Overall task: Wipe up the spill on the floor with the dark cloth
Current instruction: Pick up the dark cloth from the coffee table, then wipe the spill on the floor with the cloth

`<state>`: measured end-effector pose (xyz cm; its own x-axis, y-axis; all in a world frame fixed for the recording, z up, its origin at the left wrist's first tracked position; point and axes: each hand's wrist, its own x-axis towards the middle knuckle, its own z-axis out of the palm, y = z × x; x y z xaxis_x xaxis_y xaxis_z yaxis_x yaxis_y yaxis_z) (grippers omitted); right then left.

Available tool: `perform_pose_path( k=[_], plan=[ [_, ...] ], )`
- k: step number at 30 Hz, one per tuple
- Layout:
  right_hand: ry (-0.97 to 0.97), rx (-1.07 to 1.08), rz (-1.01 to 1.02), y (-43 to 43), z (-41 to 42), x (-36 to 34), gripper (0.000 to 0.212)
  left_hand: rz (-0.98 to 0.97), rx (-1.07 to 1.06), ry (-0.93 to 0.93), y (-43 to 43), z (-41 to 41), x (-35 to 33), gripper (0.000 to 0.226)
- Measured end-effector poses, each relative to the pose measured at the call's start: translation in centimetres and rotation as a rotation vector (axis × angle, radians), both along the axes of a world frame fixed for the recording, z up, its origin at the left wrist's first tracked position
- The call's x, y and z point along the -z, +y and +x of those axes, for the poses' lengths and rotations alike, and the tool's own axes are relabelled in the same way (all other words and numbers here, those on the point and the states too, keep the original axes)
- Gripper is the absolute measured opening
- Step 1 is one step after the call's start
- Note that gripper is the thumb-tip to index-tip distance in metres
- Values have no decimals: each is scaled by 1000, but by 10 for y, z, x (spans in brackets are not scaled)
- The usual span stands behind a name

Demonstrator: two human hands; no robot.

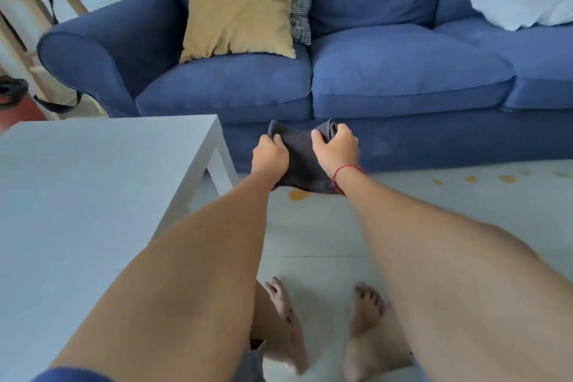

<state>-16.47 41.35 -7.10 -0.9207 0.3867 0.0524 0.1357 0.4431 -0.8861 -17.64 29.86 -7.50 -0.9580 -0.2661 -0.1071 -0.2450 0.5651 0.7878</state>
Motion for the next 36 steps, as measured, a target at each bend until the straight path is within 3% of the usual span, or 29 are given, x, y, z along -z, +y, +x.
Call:
perform_pose_path(
  k=[3, 6, 12, 25, 27, 30, 36],
  plan=[
    [-85, 6, -89, 17, -20, 42, 21, 3, 3, -85, 16, -24, 39, 44],
    [-159, -12, -23, 26, -44, 84, 16, -32, 16, -164, 25, -48, 80, 44],
    [-316, -23, 39, 31, -86, 172, 28, -123, 64, -300, 38, -94, 162, 45],
    [-556, -60, 110, 29, -154, 329, 29, -166, 133, -531, 29, -153, 327, 42],
    [-557, -17, 114, 22, -158, 348, 32, -273, 153, -509, 22, -156, 347, 43],
    [-482, 20, 366, 10, -154, 375, 54, -469, 117, -396, 6, -158, 368, 46],
    [-307, -484, 657, -3, -139, 417, 64, -600, 140, -360, -29, -183, 395, 61]
  ],
)
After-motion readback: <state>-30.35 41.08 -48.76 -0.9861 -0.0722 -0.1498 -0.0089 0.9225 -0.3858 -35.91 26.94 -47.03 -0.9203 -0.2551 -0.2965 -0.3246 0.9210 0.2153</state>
